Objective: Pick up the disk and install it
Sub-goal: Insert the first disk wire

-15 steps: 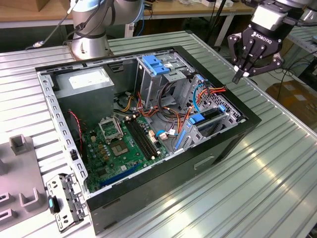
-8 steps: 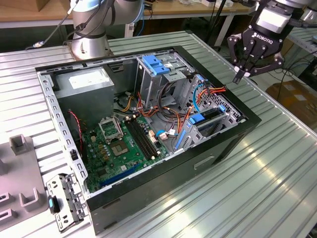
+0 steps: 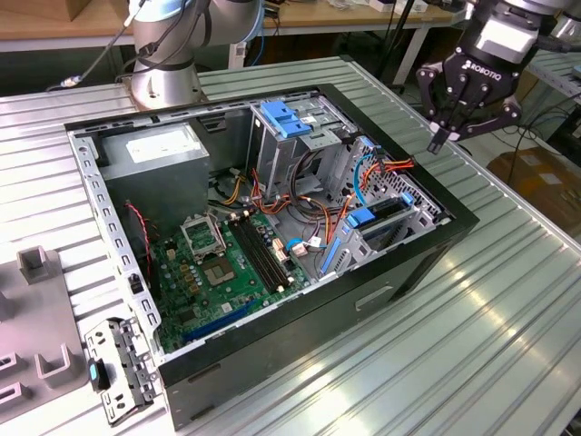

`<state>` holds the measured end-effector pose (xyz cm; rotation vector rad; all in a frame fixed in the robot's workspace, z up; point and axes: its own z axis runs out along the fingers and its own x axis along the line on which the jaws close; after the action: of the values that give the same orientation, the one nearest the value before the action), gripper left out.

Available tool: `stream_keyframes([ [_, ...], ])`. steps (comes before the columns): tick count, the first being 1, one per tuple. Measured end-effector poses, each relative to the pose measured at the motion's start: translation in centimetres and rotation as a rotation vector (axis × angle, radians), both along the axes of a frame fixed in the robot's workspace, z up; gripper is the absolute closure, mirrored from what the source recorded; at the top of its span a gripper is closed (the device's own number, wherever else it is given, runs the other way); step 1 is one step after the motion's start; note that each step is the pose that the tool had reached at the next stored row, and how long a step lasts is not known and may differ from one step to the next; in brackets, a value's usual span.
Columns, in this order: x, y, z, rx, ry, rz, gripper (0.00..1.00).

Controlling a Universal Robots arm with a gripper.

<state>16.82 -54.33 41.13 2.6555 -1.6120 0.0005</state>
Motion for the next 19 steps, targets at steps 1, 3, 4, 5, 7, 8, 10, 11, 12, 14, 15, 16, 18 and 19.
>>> stream_keyframes([
  [1, 0.0, 0.0, -0.01, 0.0001, 0.0, 0.019, 0.89],
  [3, 0.01, 0.0, 0.0, 0.0, 0.0, 0.038, 0.89],
  [4, 0.01, 0.0, 0.0, 0.0, 0.0, 0.039, 0.89],
  [5, 0.0, 0.0, 0.0, 0.0001, 0.0, 0.04, 0.89],
  [7, 0.0, 0.0, -0.01, 0.0001, 0.0, 0.042, 0.89],
  [8, 0.0, 0.0, 0.0, 0.0, 0.0, 0.042, 0.89],
  [10, 0.01, 0.0, 0.0, 0.0001, 0.0, 0.042, 0.89],
  [11, 0.01, 0.0, 0.0, 0.0001, 0.0, 0.042, 0.89],
  [12, 0.01, 0.0, 0.0, 0.0, 0.0, 0.042, 0.89],
  [14, 0.0, 0.0, 0.0, 0.0001, 0.0, 0.042, 0.89],
  [15, 0.0, 0.0, 0.0, 0.0001, 0.0, 0.042, 0.89],
  [16, 0.01, 0.0, 0.0, 0.0001, 0.0, 0.042, 0.89],
  [18, 0.01, 0.02, -0.03, -0.0006, -0.0001, 0.047, 0.89],
  [19, 0.02, 0.06, -0.03, -0.0024, -0.0005, 0.053, 0.89],
])
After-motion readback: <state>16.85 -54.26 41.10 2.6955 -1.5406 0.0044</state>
